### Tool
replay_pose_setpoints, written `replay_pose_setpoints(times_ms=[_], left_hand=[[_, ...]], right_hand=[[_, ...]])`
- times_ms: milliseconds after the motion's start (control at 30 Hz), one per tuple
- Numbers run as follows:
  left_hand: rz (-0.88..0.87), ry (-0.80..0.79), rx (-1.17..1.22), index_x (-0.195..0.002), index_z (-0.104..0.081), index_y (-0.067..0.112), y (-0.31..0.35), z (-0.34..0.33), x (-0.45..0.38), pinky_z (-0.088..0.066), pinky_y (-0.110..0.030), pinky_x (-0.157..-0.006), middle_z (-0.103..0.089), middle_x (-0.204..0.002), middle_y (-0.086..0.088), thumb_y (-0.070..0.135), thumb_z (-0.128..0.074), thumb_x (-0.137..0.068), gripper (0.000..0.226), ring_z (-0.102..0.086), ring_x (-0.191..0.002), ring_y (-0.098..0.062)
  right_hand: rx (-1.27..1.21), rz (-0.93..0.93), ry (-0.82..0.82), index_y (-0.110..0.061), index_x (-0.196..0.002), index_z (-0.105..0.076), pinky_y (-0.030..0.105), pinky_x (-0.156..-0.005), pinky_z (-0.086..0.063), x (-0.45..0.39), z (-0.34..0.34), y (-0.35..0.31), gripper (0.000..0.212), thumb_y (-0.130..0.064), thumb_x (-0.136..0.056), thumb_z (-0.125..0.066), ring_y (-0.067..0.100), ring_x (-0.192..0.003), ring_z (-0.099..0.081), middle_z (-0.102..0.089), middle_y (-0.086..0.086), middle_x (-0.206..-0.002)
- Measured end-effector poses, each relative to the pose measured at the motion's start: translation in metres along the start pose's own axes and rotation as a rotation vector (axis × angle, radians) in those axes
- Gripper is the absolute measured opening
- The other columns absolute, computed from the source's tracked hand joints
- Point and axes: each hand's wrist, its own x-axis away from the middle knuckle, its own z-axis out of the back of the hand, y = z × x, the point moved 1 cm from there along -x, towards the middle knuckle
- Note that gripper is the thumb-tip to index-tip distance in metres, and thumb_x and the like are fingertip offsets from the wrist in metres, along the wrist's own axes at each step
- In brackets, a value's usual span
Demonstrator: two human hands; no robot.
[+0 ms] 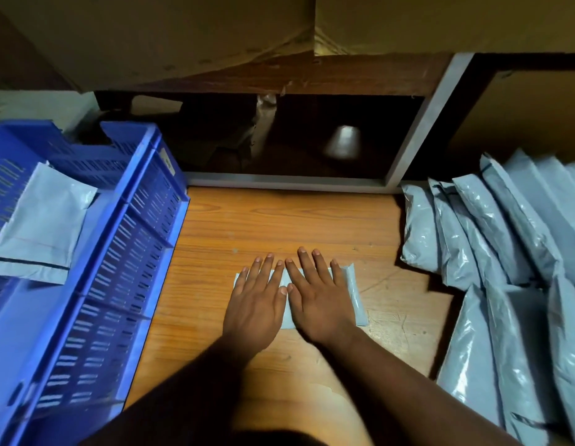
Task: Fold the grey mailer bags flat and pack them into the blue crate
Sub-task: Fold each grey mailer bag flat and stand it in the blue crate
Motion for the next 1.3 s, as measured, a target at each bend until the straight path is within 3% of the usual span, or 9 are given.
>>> replay_pose_setpoints(times_ms=[100, 200, 367, 567, 667, 800, 1100, 1200, 1300], left_hand=[[0.009, -0.009, 0.127, -0.164, -0.012, 0.023, -0.003, 0.012, -0.004, 0.001, -0.033, -0.127, -0.003, -0.165, 0.012, 0.056, -0.008, -0.101, 0.071, -0.007, -0.158, -0.015], [-0.067, 0.058, 0.109, -0.162, -0.020, 0.018, 0.002, 0.020, -0.007, -0.008, -0.039, -0.129, -0.014, -0.168, 0.003, 0.058, -0.016, -0.104, 0.070, -0.010, -0.157, -0.014], [-0.127, -0.010, -0.024, -0.161, -0.024, 0.015, 0.017, -0.001, -0.003, -0.005, -0.039, -0.125, -0.020, -0.169, -0.001, 0.048, -0.004, -0.110, 0.065, -0.011, -0.157, -0.014], [-0.133, -0.010, -0.047, -0.159, -0.032, 0.010, 0.019, -0.002, -0.007, -0.014, -0.042, -0.124, -0.026, -0.167, -0.005, 0.041, -0.010, -0.111, 0.061, -0.018, -0.156, -0.019], [-0.116, -0.050, -0.028, -0.162, -0.022, 0.014, 0.018, -0.001, -0.005, -0.007, -0.038, -0.126, -0.015, -0.170, -0.001, 0.046, -0.007, -0.111, 0.063, -0.008, -0.158, -0.015], [0.013, -0.098, -0.014, -0.163, 0.008, 0.022, 0.009, 0.006, -0.002, 0.005, -0.039, -0.128, 0.018, -0.167, 0.007, 0.067, 0.002, -0.101, 0.077, 0.016, -0.156, -0.012], [0.073, -0.094, -0.031, -0.162, 0.013, 0.024, -0.021, 0.011, 0.012, 0.010, -0.039, -0.127, 0.021, -0.168, 0.006, 0.068, 0.001, -0.101, 0.076, 0.024, -0.153, -0.011], [0.094, -0.085, 0.047, -0.163, 0.010, 0.028, -0.020, 0.022, 0.009, 0.012, -0.039, -0.126, 0.019, -0.169, 0.008, 0.076, 0.004, -0.094, 0.084, 0.021, -0.154, -0.011], [0.045, -0.029, -0.044, -0.160, 0.016, 0.030, -0.009, 0.031, 0.007, 0.011, -0.047, -0.126, 0.026, -0.165, 0.005, 0.077, 0.016, -0.089, 0.085, 0.023, -0.155, -0.017]], right_hand=[[-0.162, -0.075, -0.002, -0.028, -0.165, -0.015, 0.046, -0.127, -0.003, -0.002, 0.020, -0.001, 0.059, -0.047, -0.110, -0.020, 0.024, -0.159, -0.007, -0.011, -0.001, -0.172], [-0.034, -0.090, 0.094, -0.025, -0.164, -0.021, 0.049, -0.128, -0.008, 0.005, 0.027, 0.004, 0.060, -0.048, -0.109, -0.022, 0.031, -0.159, -0.012, -0.019, 0.003, -0.171], [0.068, -0.093, 0.033, -0.028, -0.164, -0.021, 0.051, -0.127, -0.004, 0.018, 0.000, 0.012, 0.061, -0.051, -0.108, -0.016, 0.028, -0.160, -0.005, -0.009, 0.004, -0.172], [0.056, -0.095, 0.047, -0.030, -0.165, -0.017, 0.051, -0.128, -0.005, 0.014, -0.001, 0.014, 0.061, -0.048, -0.107, -0.023, 0.025, -0.160, 0.003, -0.002, 0.001, -0.173], [0.060, -0.092, 0.034, -0.030, -0.165, -0.014, 0.049, -0.128, -0.001, 0.013, 0.001, 0.015, 0.062, -0.050, -0.107, -0.020, 0.023, -0.160, 0.008, 0.001, -0.001, -0.173], [0.047, -0.109, 0.029, -0.030, -0.165, -0.012, 0.046, -0.128, 0.005, 0.021, 0.002, 0.022, 0.066, -0.059, -0.106, -0.013, 0.018, -0.159, 0.008, 0.003, -0.004, -0.172], [0.034, -0.231, 0.007, -0.032, -0.164, 0.006, 0.046, -0.127, 0.012, 0.044, 0.009, 0.029, 0.071, -0.066, -0.103, -0.005, 0.012, -0.155, 0.024, 0.018, -0.007, -0.170], [0.022, -0.230, -0.013, -0.031, -0.165, -0.001, 0.046, -0.127, 0.012, 0.039, 0.024, 0.027, 0.073, -0.068, -0.102, -0.004, 0.016, -0.158, 0.014, 0.010, -0.004, -0.172], [0.058, -0.131, 0.072, -0.027, -0.165, -0.016, 0.045, -0.128, 0.008, 0.028, 0.028, 0.014, 0.066, -0.058, -0.107, -0.011, 0.020, -0.160, 0.002, -0.005, 0.000, -0.172]])
